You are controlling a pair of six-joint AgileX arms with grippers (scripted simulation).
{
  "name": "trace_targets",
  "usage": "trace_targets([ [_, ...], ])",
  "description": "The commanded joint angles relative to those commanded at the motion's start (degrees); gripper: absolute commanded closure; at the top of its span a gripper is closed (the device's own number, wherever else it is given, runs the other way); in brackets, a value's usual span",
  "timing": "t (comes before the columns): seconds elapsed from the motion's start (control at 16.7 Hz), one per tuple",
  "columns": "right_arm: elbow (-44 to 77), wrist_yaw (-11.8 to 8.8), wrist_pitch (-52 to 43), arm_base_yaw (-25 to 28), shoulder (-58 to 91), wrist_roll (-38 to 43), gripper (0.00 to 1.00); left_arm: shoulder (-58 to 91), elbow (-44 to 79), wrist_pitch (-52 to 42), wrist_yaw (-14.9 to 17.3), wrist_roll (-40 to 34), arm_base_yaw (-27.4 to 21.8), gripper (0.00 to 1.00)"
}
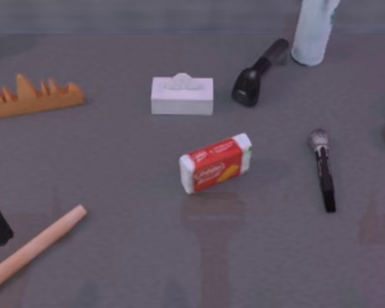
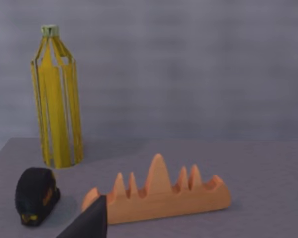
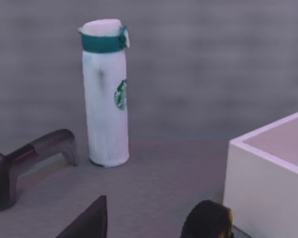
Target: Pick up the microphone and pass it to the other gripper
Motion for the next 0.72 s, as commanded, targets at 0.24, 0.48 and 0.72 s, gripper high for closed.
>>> trace_targets([
  [0.24,1.69,-0.01,-1.04,0.45,1.76,0.43,0.0,0.0,0.0,0.0,0.0,0.0,0.0,0.0],
  [0.48,11.24,0.29,-6.94,2.62,12.55,2.84,0.0,0.0,0.0,0.0,0.0,0.0,0.0,0.0],
  [0.72,25.68,0.97,-16.61,5.82,32.4,6.48,0.0,0.0,0.0,0.0,0.0,0.0,0.0,0.0],
])
